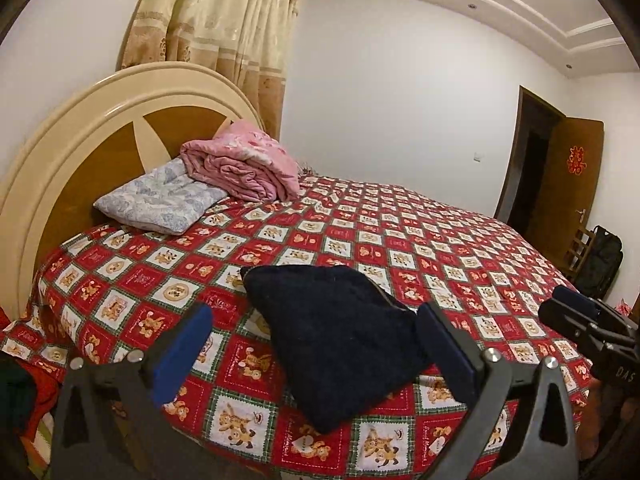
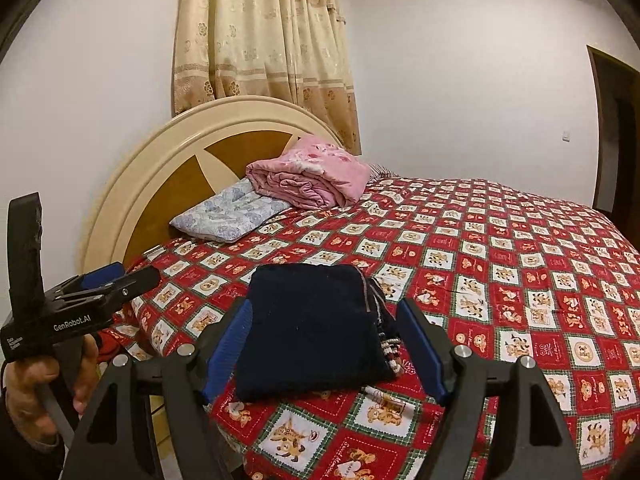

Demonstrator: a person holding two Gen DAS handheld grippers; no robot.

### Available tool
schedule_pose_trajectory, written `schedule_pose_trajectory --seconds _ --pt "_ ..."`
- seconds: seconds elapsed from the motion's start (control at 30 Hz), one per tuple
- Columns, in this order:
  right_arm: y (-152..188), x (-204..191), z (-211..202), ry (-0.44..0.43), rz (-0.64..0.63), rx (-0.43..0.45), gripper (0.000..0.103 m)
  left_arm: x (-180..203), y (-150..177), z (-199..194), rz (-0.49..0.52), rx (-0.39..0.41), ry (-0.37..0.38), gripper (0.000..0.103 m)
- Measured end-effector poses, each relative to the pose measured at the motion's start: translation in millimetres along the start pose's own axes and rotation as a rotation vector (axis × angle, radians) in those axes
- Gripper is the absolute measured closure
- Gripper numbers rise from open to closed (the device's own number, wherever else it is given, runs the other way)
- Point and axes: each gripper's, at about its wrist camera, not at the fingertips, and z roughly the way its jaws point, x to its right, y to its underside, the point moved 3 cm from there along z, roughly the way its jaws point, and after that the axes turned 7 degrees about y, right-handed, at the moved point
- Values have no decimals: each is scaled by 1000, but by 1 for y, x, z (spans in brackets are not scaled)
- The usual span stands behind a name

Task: Fold small clothes

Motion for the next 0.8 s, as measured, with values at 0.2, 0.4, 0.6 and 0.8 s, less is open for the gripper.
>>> schedule_pose_trajectory --seconds 0.2,0.4,0.6,0.8 --pt "1 0 -1 -3 5 -4 28 0 1 0 0 -6 -1 0" --pt "4 -1 -1 -4 10 -8 28 2 1 1 11 -12 4 0" --pt "5 -1 -1 -6 14 3 28 4 2 3 28 -19 0 0" --pt "6 0 -1 -2 15 9 28 8 0 2 52 -17 9 0"
